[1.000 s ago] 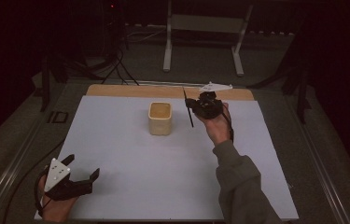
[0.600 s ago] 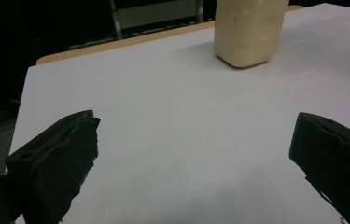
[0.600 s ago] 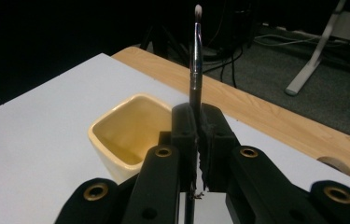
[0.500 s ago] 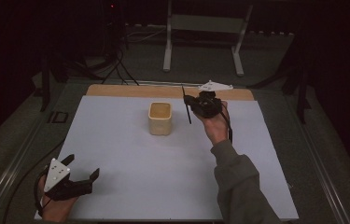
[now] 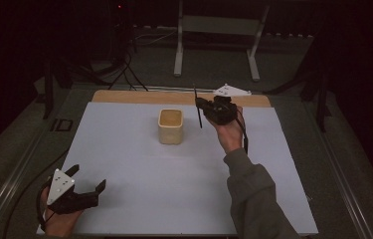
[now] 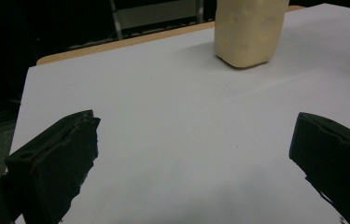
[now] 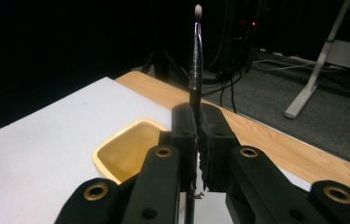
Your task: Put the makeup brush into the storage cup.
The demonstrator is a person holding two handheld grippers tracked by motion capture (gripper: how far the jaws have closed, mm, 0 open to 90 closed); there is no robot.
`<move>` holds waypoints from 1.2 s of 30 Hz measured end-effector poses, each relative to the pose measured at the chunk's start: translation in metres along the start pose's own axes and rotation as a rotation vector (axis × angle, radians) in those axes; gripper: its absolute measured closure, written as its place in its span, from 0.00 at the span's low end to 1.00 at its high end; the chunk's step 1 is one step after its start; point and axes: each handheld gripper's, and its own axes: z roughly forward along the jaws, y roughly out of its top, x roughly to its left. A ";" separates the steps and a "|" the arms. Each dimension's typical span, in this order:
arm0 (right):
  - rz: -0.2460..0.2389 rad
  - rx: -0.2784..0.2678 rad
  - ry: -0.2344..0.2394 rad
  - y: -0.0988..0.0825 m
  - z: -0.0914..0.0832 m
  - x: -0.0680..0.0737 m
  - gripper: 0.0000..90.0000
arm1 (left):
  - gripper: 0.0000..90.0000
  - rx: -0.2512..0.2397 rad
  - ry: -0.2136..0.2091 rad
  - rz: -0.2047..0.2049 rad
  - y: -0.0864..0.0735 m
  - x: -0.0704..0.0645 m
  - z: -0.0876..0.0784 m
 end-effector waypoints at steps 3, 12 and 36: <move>-0.004 -0.017 0.004 0.002 0.000 0.001 0.95 | 0.02 0.000 -0.001 -0.001 0.000 0.000 0.000; -0.010 -0.057 0.002 0.008 0.000 0.004 0.95 | 0.02 0.000 -0.001 -0.001 0.000 0.000 0.000; 0.009 -0.102 0.034 0.014 0.010 0.011 0.95 | 0.02 -0.002 -0.003 -0.001 0.000 0.000 0.000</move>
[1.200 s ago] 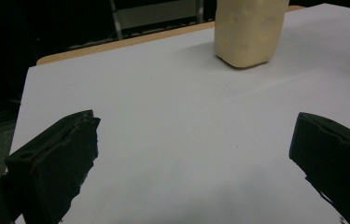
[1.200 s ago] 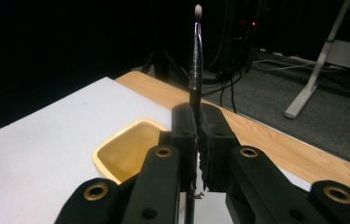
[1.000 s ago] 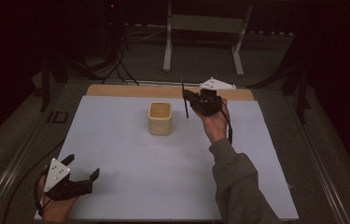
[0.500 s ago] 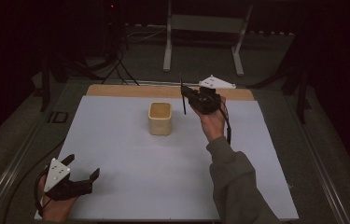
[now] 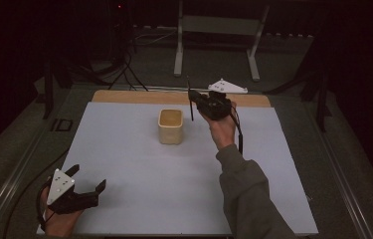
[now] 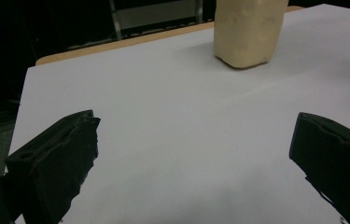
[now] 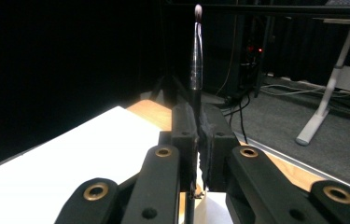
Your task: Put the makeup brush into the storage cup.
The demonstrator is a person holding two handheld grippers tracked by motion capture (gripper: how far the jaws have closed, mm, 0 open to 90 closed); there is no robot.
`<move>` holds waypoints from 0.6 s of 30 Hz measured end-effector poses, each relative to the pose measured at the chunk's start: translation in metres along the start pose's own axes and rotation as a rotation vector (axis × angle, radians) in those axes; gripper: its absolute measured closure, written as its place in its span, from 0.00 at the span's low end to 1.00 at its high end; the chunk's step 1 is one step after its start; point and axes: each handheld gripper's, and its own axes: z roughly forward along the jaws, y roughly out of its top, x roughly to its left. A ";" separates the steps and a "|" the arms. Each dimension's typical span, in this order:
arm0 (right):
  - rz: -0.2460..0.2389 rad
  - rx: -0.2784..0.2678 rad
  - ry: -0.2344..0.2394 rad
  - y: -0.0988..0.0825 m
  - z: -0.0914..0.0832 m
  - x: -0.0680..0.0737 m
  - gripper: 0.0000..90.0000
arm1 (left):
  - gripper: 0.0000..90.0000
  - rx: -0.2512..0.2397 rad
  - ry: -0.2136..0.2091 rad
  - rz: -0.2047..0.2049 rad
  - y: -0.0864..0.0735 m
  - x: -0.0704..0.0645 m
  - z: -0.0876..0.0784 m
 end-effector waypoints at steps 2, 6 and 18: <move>0.004 -0.004 0.004 0.000 0.001 0.001 0.95 | 0.02 0.001 0.000 0.001 0.000 0.000 0.000; 0.015 -0.007 0.011 0.000 0.004 0.001 0.95 | 0.02 0.001 -0.002 0.003 0.000 0.000 0.000; 0.038 -0.018 0.029 0.000 0.014 0.005 0.95 | 0.02 0.002 -0.003 0.005 0.000 0.000 0.000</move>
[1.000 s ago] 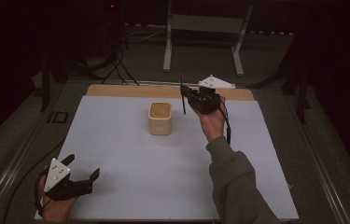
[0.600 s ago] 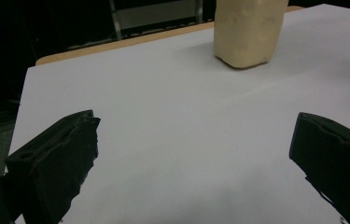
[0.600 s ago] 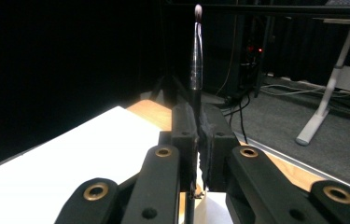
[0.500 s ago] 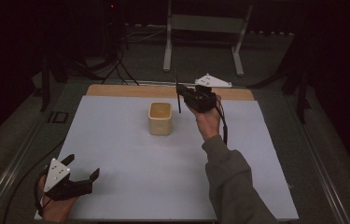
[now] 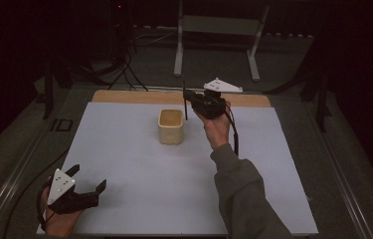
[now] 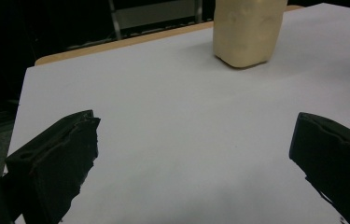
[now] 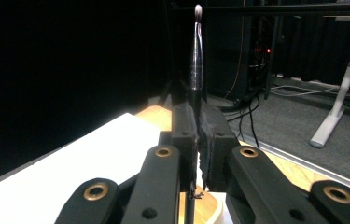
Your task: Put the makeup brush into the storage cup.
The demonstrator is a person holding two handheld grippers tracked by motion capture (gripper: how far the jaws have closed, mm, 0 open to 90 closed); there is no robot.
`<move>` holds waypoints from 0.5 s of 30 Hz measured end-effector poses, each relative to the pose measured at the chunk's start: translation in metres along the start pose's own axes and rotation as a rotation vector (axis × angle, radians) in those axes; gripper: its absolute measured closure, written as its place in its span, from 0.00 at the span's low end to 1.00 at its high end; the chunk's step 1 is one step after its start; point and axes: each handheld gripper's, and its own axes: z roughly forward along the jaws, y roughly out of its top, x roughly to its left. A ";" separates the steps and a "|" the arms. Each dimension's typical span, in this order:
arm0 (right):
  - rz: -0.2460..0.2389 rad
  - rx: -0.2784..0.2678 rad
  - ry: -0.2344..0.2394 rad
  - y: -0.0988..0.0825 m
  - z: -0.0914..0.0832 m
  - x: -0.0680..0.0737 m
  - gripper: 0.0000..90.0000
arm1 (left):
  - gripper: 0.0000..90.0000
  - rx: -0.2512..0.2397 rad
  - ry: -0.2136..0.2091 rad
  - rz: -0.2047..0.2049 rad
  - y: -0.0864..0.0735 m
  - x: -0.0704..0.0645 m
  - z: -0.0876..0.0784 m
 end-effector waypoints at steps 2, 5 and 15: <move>0.002 -0.001 0.001 0.000 0.001 0.001 0.95 | 0.02 0.000 0.000 0.000 0.000 0.000 0.000; 0.007 -0.006 0.003 0.000 0.003 0.001 0.95 | 0.02 -0.001 0.001 -0.001 0.000 0.000 0.000; 0.007 -0.015 0.009 0.003 0.007 0.005 0.95 | 0.02 -0.002 0.000 -0.003 0.000 0.000 0.000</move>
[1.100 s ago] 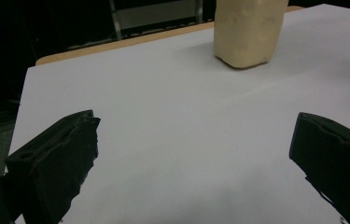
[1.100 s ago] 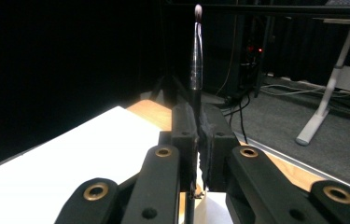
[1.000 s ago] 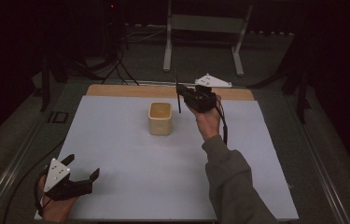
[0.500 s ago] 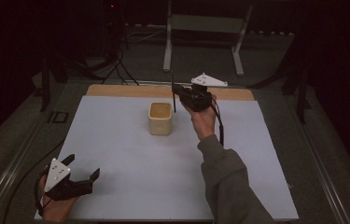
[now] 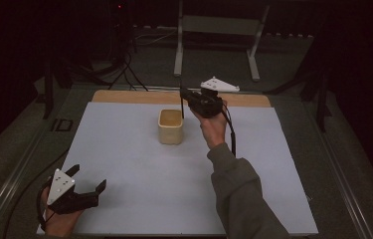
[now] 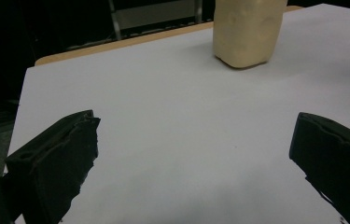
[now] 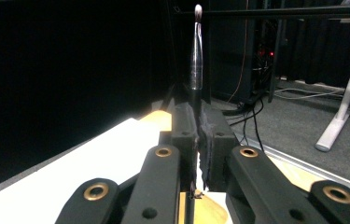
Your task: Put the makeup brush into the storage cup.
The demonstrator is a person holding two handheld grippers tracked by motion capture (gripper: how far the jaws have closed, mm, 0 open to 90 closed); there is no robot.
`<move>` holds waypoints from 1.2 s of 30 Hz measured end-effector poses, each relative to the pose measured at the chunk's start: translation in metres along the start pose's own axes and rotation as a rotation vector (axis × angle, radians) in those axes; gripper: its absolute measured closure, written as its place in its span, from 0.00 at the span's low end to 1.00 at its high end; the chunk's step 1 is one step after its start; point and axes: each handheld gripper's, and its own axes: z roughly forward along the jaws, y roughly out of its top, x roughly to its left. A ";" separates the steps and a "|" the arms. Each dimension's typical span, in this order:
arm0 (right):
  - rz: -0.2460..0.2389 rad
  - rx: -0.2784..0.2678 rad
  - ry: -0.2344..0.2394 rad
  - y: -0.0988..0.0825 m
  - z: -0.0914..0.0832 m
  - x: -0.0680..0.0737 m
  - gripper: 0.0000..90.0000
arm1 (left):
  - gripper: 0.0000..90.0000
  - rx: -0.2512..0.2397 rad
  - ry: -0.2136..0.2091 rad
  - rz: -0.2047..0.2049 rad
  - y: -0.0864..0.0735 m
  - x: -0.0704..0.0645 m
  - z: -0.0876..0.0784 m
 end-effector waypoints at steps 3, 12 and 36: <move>0.005 0.001 -0.001 0.000 0.002 0.001 0.95 | 0.02 0.000 -0.001 0.000 0.000 0.000 0.000; 0.016 -0.003 0.008 -0.001 0.008 0.004 0.95 | 0.02 -0.001 -0.001 -0.001 0.000 0.000 0.000; 0.038 0.006 0.006 -0.003 0.020 0.007 0.95 | 0.02 -0.003 0.000 -0.002 0.000 0.000 0.000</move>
